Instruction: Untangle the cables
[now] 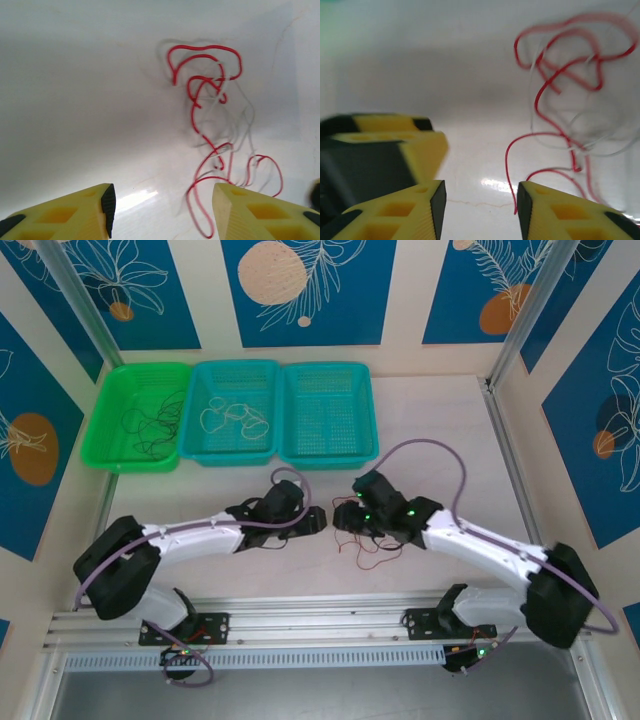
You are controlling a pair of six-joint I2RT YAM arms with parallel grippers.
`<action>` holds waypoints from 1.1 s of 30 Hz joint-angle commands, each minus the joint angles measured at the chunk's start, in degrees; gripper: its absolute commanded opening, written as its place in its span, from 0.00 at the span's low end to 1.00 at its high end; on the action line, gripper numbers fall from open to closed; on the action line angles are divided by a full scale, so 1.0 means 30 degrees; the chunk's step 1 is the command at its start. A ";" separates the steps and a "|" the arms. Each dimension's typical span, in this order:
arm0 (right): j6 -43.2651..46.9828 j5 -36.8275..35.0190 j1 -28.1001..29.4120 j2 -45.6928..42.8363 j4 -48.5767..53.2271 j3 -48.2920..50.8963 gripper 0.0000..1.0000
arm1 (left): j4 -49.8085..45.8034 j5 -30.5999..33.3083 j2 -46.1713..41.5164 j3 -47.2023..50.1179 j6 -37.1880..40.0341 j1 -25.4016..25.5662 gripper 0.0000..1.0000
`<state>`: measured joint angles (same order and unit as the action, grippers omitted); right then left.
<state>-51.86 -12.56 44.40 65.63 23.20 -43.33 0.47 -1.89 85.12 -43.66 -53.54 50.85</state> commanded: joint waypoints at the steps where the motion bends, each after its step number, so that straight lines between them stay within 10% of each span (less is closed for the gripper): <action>1: -0.0185 -0.1936 -0.1148 -0.2392 0.1714 0.1099 0.45 | 0.0078 -0.0101 0.1210 -0.1773 0.0052 0.0749 0.53; 18: -0.1173 -0.2505 -0.3477 -0.7961 0.3793 0.3304 0.50 | -0.2237 0.3505 0.7515 -0.6955 0.1268 0.1273 0.27; 22: -0.1143 -0.1757 -0.3492 -0.7244 0.2831 0.3620 0.52 | -0.2048 0.2992 0.7010 -0.6586 0.1271 0.1273 0.00; 33: -0.3574 0.1777 -0.2308 -0.0828 -0.2210 0.3606 0.55 | -0.2382 0.0400 0.3832 -0.6223 0.2841 0.1252 0.00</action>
<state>-58.94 -11.40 36.91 60.58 23.11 -32.93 -5.61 2.50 99.94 -63.22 -47.24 54.30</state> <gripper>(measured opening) 0.553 0.043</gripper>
